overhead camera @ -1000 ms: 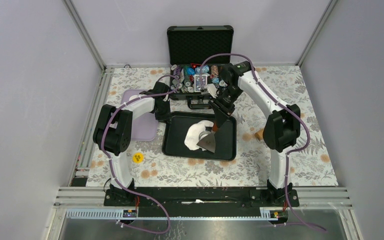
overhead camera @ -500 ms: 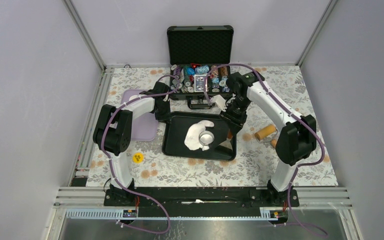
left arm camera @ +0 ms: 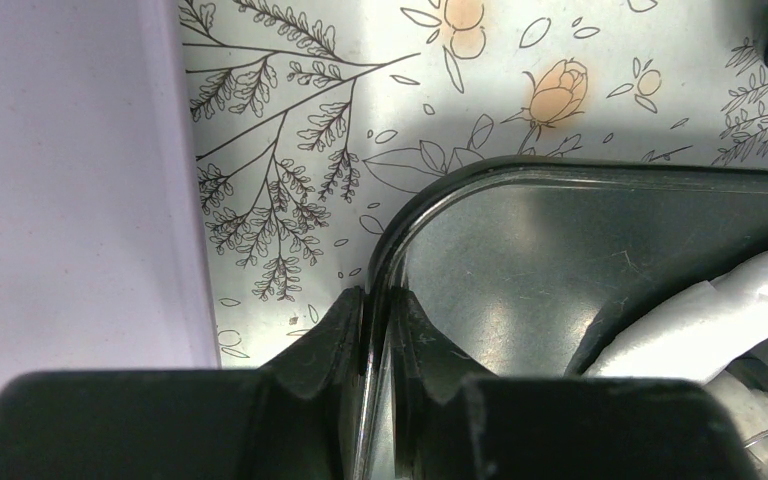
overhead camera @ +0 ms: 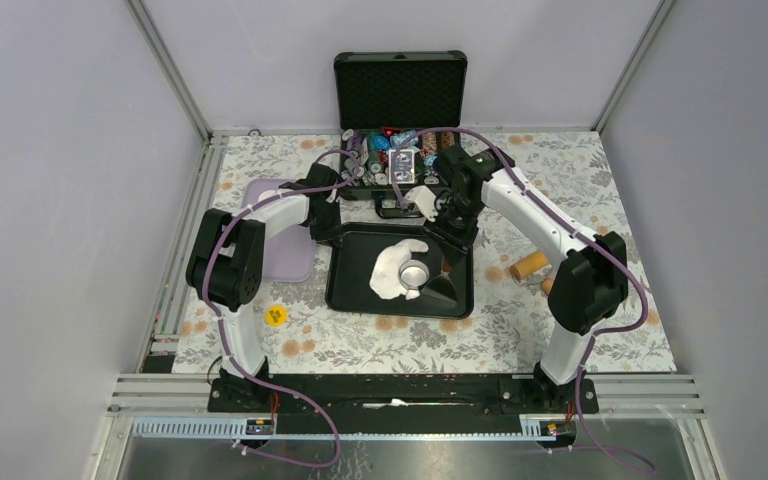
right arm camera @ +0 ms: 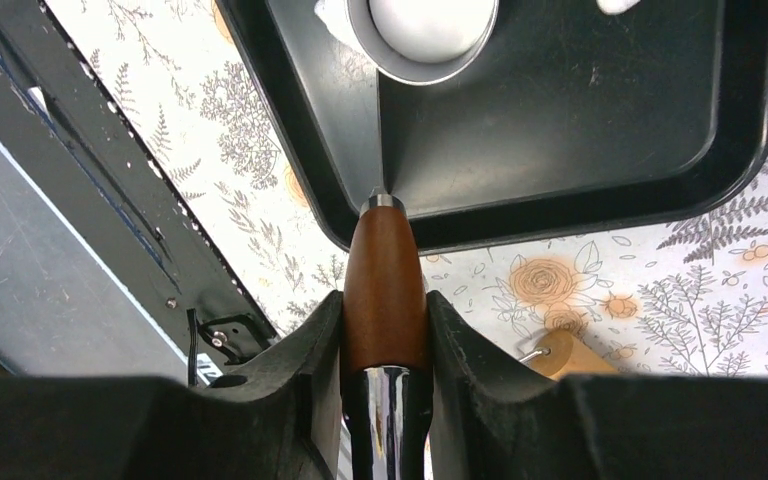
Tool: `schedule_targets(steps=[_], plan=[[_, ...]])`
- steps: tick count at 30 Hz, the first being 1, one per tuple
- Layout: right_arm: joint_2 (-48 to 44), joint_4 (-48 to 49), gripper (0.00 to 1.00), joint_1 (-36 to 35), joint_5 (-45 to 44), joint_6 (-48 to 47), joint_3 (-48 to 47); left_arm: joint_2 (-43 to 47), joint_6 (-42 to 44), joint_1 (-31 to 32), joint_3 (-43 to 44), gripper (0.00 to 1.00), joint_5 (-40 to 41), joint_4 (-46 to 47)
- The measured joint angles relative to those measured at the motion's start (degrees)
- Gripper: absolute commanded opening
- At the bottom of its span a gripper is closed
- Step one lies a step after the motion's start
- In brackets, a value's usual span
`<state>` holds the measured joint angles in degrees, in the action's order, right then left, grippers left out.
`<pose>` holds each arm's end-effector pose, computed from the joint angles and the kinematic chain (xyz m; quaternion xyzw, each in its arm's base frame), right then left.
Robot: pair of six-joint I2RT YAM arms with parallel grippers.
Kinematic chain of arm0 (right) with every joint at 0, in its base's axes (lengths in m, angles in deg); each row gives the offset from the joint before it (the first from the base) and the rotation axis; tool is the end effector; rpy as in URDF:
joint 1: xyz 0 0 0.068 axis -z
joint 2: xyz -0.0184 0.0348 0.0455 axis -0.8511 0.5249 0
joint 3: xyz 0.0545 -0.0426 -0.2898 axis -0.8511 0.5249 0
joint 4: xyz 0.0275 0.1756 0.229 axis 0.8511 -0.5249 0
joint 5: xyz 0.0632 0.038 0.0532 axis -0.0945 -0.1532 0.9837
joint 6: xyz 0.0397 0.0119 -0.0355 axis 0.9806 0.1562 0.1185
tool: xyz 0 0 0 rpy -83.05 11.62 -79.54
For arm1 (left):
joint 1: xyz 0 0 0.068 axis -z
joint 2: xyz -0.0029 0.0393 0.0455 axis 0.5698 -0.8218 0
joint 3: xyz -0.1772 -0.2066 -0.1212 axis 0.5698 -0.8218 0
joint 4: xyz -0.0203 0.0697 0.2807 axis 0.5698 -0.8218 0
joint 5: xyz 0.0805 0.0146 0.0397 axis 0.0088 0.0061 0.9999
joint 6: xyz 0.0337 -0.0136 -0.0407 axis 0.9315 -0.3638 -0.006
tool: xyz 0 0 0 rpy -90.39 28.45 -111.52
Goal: Roll out the dumpling wrappers from the dough
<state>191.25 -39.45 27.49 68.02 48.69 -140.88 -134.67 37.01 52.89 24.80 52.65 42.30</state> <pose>0.3242 0.2077 0.3093 -0.5638 0.8039 0.1606 0.1001 0.3948 -0.1317 0.1663 -0.0447 0.9805 -0.0954 0.1659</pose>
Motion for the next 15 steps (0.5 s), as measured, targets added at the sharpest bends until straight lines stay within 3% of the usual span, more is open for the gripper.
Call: schedule_targets(steps=[15], plan=[[0.0,2.1,0.00,-5.2,-3.3,4.3,-1.0,0.0,0.0,0.0,0.0,0.00,0.0,0.0]])
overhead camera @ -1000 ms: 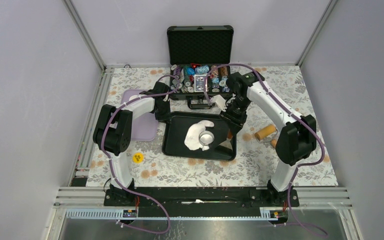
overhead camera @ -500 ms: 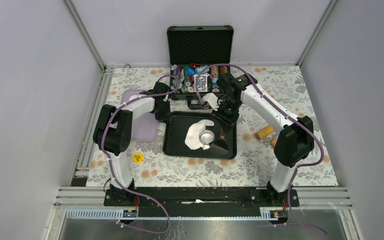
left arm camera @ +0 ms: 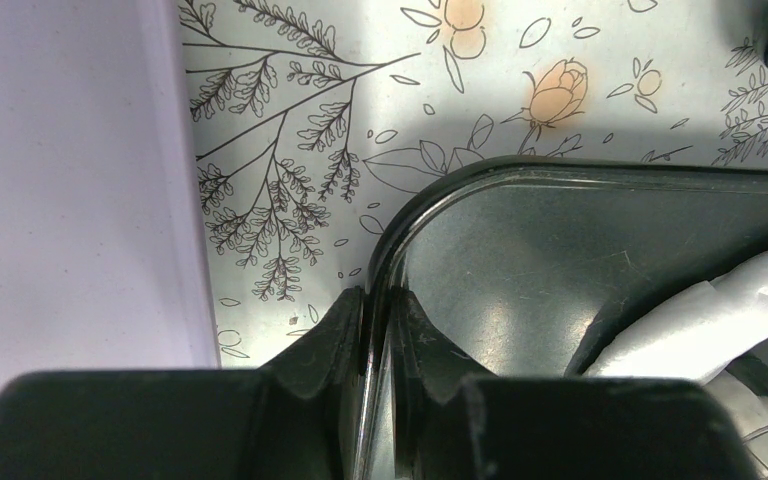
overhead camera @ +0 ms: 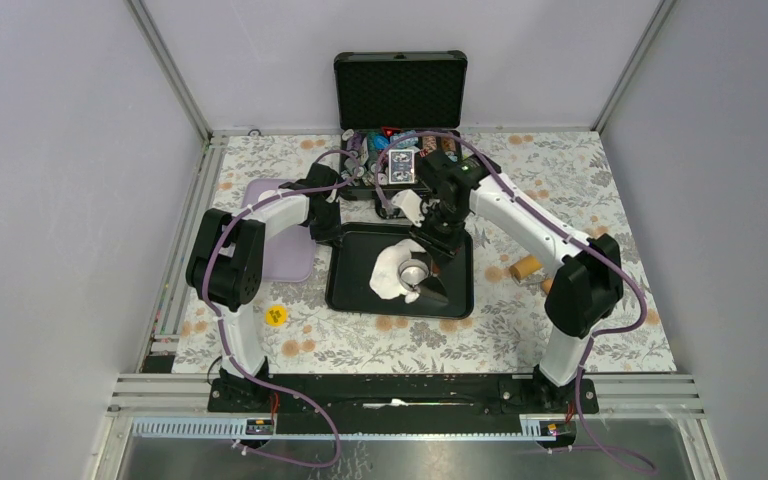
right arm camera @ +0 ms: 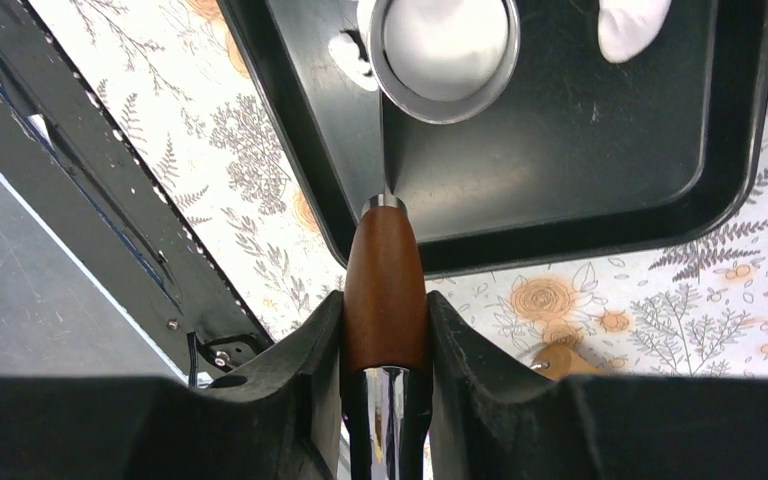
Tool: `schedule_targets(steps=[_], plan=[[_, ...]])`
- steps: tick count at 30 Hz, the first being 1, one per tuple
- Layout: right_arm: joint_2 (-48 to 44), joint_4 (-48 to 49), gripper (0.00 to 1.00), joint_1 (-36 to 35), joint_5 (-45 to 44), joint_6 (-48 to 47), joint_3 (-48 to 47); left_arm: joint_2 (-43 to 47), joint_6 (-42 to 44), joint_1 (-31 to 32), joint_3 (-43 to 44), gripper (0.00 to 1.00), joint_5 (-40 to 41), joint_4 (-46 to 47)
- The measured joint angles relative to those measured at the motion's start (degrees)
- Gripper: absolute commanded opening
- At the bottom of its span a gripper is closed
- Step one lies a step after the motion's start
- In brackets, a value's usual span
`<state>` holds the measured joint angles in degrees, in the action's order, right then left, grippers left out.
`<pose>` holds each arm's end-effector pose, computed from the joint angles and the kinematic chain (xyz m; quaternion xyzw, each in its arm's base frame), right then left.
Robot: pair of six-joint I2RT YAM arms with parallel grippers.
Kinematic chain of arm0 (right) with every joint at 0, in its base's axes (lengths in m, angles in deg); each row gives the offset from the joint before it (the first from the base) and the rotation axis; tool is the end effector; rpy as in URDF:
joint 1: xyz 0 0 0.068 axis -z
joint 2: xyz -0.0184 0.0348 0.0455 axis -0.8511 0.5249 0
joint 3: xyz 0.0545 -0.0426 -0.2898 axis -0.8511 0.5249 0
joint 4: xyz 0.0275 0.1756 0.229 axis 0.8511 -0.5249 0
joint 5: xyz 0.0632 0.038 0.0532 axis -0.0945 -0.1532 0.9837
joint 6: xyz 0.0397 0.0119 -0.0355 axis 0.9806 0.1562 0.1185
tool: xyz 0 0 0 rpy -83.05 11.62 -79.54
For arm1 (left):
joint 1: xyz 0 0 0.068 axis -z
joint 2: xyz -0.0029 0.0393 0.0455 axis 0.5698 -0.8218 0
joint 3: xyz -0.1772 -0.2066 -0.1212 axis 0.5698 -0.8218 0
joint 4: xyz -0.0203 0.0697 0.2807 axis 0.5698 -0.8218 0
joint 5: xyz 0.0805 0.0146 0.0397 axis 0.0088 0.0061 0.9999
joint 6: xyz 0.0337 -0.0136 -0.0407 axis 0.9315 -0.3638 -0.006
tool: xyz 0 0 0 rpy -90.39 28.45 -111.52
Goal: Roll out the dumpling wrappers from the dough
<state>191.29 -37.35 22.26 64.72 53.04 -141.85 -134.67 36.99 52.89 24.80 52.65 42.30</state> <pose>0.3096 0.2381 0.3144 -0.5717 0.8003 0.1404 0.1135 0.3948 -0.1317 0.1663 -0.0448 0.9805 -0.0954 0.1659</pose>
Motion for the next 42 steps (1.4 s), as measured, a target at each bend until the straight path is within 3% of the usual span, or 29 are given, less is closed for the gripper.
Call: schedule_targets(steps=[15,26,34,42], plan=[[3.3,4.3,0.00,-7.6,0.2,7.1,-3.9,0.0,0.0,0.0,0.0,0.00,0.0,0.0],[4.8,12.9,0.00,-11.1,-2.3,11.3,-5.4,0.0,0.0,-0.1,0.0,0.00,0.2,0.2],[1.8,25.4,0.00,-14.5,-4.2,10.5,1.0,0.0,0.0,-0.2,-0.1,0.00,0.3,0.5],[1.0,31.3,0.00,-15.3,-4.4,5.6,3.7,0.0,0.0,-0.4,-0.1,0.00,0.6,1.5]])
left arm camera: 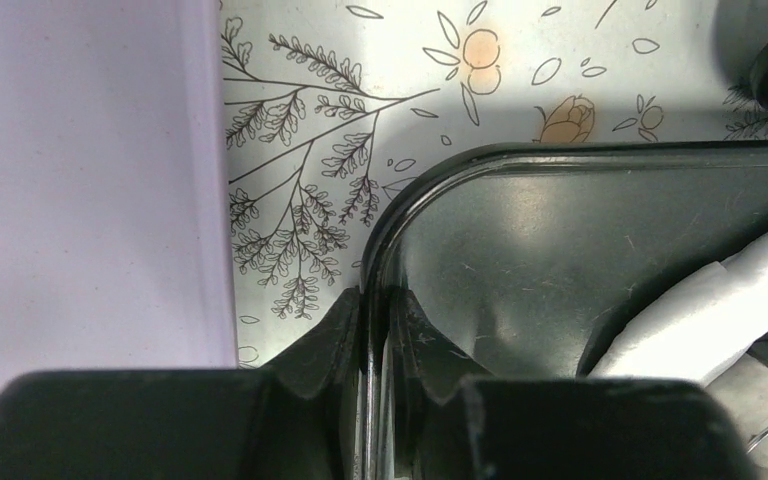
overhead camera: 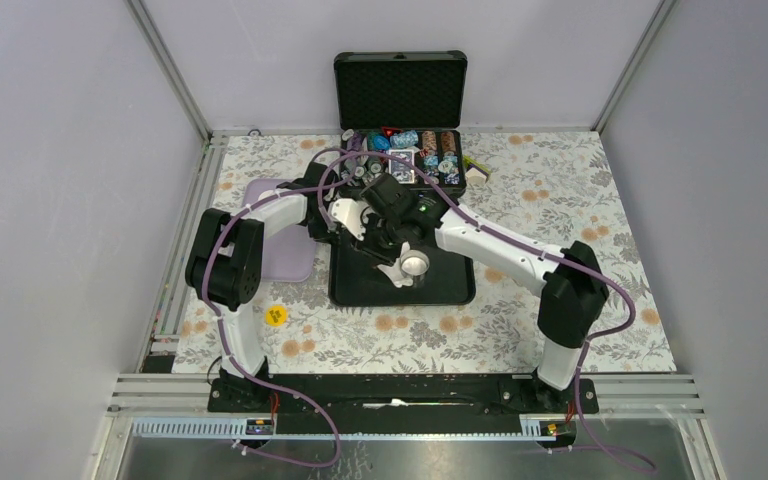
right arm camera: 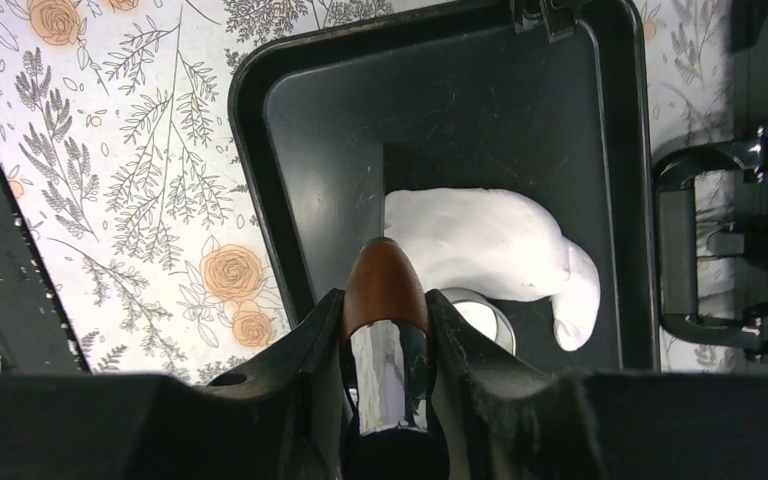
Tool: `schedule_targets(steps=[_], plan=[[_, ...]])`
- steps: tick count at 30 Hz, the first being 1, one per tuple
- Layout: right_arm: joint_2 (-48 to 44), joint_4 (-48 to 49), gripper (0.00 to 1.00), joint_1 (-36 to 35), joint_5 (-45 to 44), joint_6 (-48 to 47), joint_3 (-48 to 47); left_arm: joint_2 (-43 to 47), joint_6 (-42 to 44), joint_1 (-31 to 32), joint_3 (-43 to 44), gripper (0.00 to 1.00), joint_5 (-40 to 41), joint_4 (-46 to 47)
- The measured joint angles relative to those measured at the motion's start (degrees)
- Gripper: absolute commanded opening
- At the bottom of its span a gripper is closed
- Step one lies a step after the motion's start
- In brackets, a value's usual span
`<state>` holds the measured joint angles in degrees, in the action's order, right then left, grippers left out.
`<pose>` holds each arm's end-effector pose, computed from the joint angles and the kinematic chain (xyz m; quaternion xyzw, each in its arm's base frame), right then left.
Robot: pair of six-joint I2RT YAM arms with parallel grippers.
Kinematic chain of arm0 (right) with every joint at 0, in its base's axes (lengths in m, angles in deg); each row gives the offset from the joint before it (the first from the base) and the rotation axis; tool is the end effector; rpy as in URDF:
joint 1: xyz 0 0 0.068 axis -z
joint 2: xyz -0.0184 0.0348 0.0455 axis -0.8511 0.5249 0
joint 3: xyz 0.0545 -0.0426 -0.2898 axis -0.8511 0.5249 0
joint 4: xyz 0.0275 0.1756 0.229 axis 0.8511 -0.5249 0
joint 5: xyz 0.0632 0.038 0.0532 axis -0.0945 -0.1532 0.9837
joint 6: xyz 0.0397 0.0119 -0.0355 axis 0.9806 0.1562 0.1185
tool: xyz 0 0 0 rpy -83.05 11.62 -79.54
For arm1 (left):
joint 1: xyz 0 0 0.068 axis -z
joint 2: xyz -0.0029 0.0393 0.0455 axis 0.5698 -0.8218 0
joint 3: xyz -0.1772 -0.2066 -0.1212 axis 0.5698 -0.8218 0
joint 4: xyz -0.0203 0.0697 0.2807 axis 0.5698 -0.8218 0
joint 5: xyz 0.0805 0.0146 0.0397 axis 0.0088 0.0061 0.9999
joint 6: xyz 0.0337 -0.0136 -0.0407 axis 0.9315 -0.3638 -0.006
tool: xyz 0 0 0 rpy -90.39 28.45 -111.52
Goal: Roll out the dumpling wrappers from the dough
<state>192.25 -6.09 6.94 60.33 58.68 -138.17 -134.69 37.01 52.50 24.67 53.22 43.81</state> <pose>0.2697 0.3496 0.3128 -0.6200 0.6998 0.1630 0.3150 0.3979 -0.1293 0.1666 -0.0485 0.9781 -0.0944 0.1789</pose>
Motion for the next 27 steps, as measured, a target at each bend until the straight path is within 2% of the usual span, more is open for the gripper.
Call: schedule_targets(steps=[13,19,23,27], plan=[[-2.7,3.0,0.00,-0.7,1.4,-8.0,2.9,-0.1,0.0,-0.1,0.0,0.00,0.1,0.4],[-3.3,6.5,0.00,-0.7,-1.5,-11.2,2.9,-0.1,0.0,-0.1,0.0,0.00,0.1,0.4],[-3.5,6.8,0.00,-0.8,-3.9,-10.8,1.8,-0.1,0.1,-0.1,0.0,0.00,0.1,0.4],[-3.8,6.3,0.00,-0.1,-5.4,-6.6,-1.9,-0.1,0.7,-0.2,0.0,0.00,-0.2,0.4]])
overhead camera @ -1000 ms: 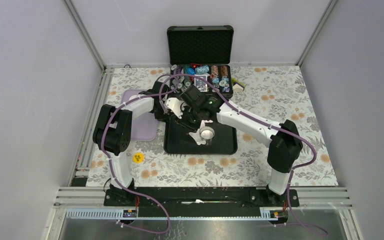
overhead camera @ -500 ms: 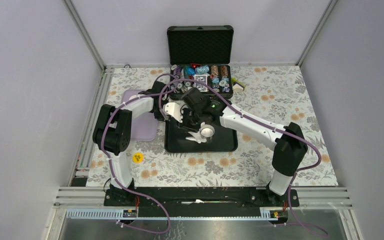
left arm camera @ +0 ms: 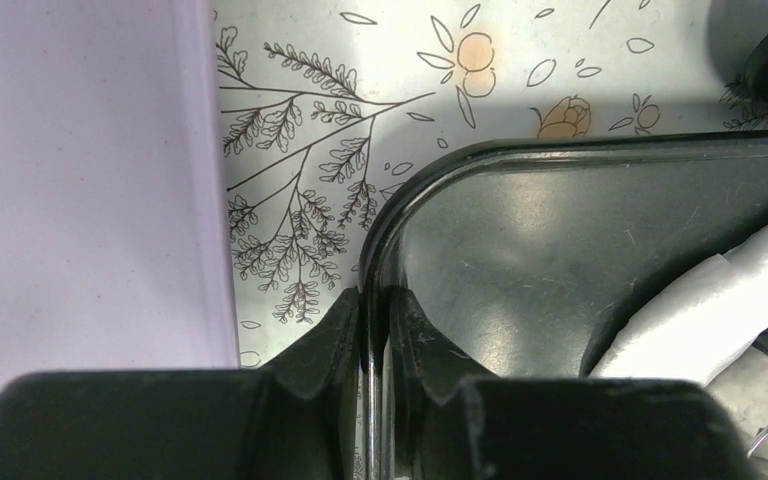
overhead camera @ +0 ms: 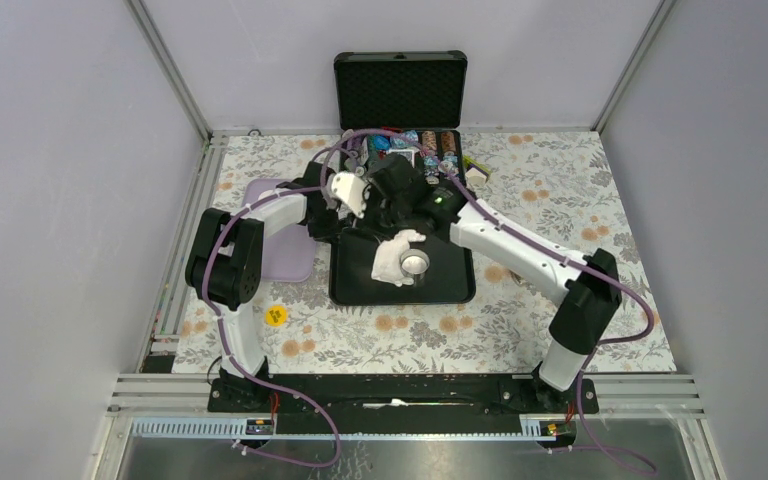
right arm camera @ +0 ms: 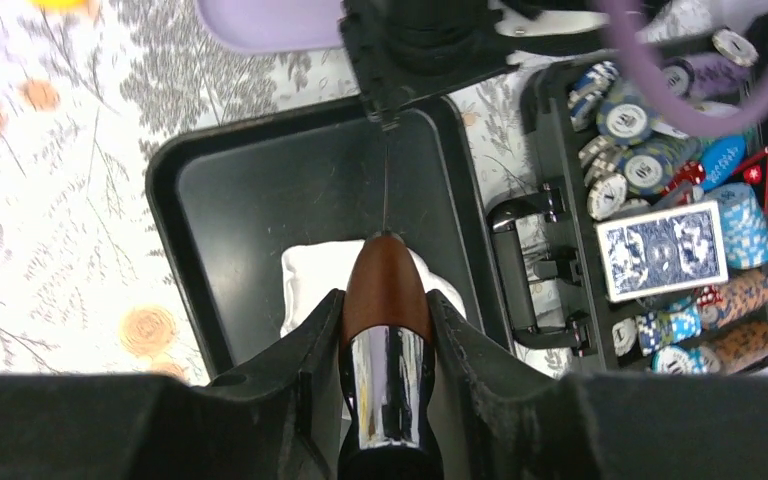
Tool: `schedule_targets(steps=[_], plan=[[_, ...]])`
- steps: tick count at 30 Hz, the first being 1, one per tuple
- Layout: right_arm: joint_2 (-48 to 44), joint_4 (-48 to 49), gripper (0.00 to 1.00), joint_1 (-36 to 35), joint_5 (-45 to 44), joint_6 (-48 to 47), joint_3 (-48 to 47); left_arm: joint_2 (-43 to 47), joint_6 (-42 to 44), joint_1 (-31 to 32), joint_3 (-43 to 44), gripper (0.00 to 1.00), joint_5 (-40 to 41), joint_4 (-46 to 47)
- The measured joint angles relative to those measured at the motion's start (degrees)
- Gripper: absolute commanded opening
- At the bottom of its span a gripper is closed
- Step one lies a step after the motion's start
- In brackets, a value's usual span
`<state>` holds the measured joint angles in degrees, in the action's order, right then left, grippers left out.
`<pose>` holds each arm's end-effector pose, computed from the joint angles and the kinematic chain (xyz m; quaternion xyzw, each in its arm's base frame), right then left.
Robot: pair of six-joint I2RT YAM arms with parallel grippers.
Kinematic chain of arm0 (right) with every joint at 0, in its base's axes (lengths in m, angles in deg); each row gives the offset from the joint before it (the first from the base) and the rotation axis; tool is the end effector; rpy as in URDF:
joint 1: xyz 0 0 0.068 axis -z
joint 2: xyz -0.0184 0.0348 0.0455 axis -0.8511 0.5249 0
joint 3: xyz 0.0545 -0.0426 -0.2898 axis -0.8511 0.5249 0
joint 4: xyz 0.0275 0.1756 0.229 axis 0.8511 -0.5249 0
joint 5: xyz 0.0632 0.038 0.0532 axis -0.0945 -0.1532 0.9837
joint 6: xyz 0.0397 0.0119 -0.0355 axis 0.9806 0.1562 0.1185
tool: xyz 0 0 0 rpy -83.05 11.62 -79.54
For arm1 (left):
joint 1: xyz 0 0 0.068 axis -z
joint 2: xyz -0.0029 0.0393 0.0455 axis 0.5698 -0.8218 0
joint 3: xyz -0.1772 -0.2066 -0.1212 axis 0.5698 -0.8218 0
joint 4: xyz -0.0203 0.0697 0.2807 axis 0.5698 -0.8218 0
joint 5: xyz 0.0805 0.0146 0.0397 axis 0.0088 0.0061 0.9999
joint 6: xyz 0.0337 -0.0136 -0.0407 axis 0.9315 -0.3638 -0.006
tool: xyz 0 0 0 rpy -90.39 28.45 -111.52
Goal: Roll out the dumpling wrappers from the dough
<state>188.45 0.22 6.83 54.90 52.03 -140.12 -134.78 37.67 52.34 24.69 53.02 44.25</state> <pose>0.2692 0.3449 0.3613 -0.6264 0.6419 0.1136 0.4275 0.3992 -0.1286 0.1664 -0.0438 0.9777 -0.0958 0.1819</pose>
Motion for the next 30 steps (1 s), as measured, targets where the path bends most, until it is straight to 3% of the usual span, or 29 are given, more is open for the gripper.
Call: schedule_targets(steps=[4,14,22,30], plan=[[-2.1,-0.1,0.00,5.2,3.9,6.6,-1.8,-1.1,2.2,-0.3,1.5,0.00,-1.7,-0.9],[-5.6,2.6,0.00,32.5,18.2,22.9,3.5,-6.7,8.4,-0.5,9.5,0.00,-7.9,-4.2],[-5.6,5.4,0.00,39.2,24.6,30.0,12.8,-6.7,8.3,-0.5,9.5,0.00,-8.1,-4.3],[-5.1,7.5,0.00,42.9,26.5,32.5,15.2,-6.7,8.3,-0.6,9.4,0.00,-8.8,-4.1]])
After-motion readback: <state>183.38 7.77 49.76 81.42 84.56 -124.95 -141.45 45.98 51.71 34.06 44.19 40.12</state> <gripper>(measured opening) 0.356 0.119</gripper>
